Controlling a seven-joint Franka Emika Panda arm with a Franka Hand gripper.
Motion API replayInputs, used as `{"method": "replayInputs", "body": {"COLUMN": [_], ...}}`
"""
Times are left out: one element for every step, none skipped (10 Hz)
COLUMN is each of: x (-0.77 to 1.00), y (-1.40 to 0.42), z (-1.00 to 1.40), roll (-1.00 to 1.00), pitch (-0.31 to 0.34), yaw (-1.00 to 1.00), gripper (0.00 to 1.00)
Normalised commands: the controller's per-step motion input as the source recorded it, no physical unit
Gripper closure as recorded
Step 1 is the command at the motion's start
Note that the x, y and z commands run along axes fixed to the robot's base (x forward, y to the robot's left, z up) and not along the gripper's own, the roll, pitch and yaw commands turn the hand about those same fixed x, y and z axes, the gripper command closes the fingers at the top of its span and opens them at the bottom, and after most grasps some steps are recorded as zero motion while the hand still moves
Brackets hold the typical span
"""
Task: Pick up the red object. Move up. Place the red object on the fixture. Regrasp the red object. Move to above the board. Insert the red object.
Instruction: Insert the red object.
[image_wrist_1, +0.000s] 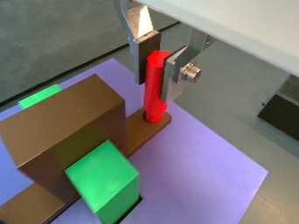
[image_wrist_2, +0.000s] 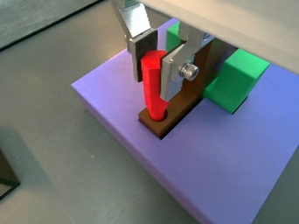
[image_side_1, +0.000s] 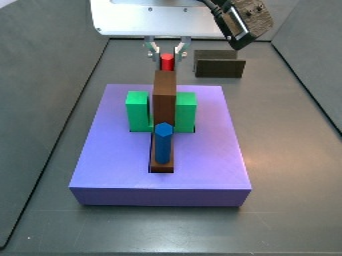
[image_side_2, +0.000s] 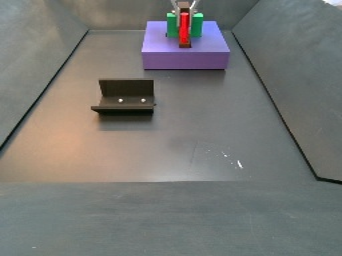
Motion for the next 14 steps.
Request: {"method": "replayInputs", "body": {"x": [0.04,0.00,0.00,-0.03,-0.06,0.00,0.00,0.00,-0.01,-0.07,-0.10,-0.03,0.00,0.03], "y": [0.00,-0.08,-0.22,-0.05,0.00,0.04,0.10,0.11,0.10,0.11,0.01,-0.07,-0.08,-0.07], "z": [-0.24,-0.21,0.01,0.32,0.15,0.00,-0.05,-0.08,-0.03,-0.10,-0.26,-0.27,-0.42,-0.53], "roll": [-0.25,-0.15,-0.05,-0.13,-0.27,-0.36,-0.41,-0.37,-0.34,-0.29,-0.18,0.01,0.15,0.11], "pitch": [0.000,0.000,0.030,0.036,0.000,0.000,0.000,0.000,0.000,0.000,-0.006,0.000,0.000,0.000], "yaw": [0.00,0.00,-0.02,-0.17,-0.16,-0.13,-0.09,-0.08,-0.08,-0.05,0.00,0.00,0.00,0.00], "gripper": [1.00,1.00,1.00,1.00,1.00,1.00,1.00,1.00,1.00,1.00,1.00,1.00,1.00,1.00]}}
